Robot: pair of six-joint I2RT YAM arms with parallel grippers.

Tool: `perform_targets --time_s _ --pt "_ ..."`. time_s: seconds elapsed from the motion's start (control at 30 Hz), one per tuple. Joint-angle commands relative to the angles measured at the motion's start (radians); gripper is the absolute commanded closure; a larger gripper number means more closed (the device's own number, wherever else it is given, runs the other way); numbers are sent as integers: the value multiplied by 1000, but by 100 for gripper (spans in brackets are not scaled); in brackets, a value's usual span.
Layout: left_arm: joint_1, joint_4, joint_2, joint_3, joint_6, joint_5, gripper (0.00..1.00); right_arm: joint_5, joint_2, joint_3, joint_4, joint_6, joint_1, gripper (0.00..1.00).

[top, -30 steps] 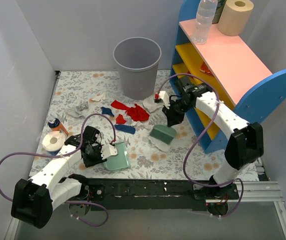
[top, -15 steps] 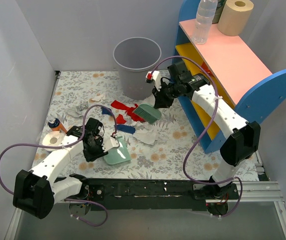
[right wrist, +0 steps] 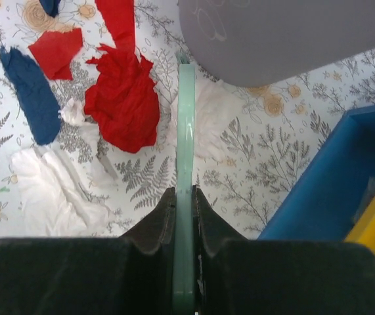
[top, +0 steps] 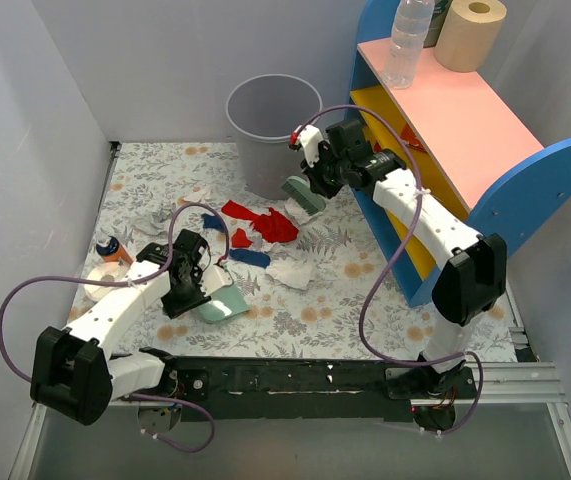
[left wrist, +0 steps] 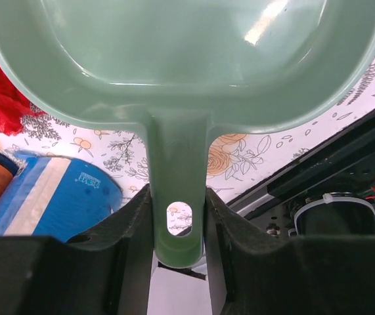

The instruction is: Sweep away the paper scraps from the table

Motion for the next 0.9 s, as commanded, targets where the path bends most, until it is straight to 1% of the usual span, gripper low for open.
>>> perform_targets --time_s 0.0,0.2,0.37,0.47,0.5,0.57,0.6,0.67,0.7,0.77,0.87 --pt "-3 18 29 7 -60 -69 100 34 55 76 82 47 39 99" --pt "-3 65 66 22 -74 -55 100 95 136 92 102 24 96 99" --pt "-3 90 116 25 -74 -57 100 66 179 96 90 33 134 99" --pt "-2 114 147 38 -75 -44 100 -38 173 89 75 66 153 99" --pt "-3 137 156 38 -69 -46 100 -110 170 87 63 81 156 99" --pt "-3 156 185 45 -66 -44 100 -205 147 92 55 115 157 99" --pt "-3 165 196 55 -69 -41 100 -295 136 89 52 118 157 99" --pt "-3 177 217 78 -74 -26 100 -380 112 86 35 116 157 99" --pt "-3 179 231 85 -74 -18 100 -400 103 76 36 122 157 99" --pt "-2 177 238 101 -74 -3 100 -365 72 52 41 123 156 99" --pt "-2 156 228 107 -101 -1 100 -335 37 67 27 109 133 99"
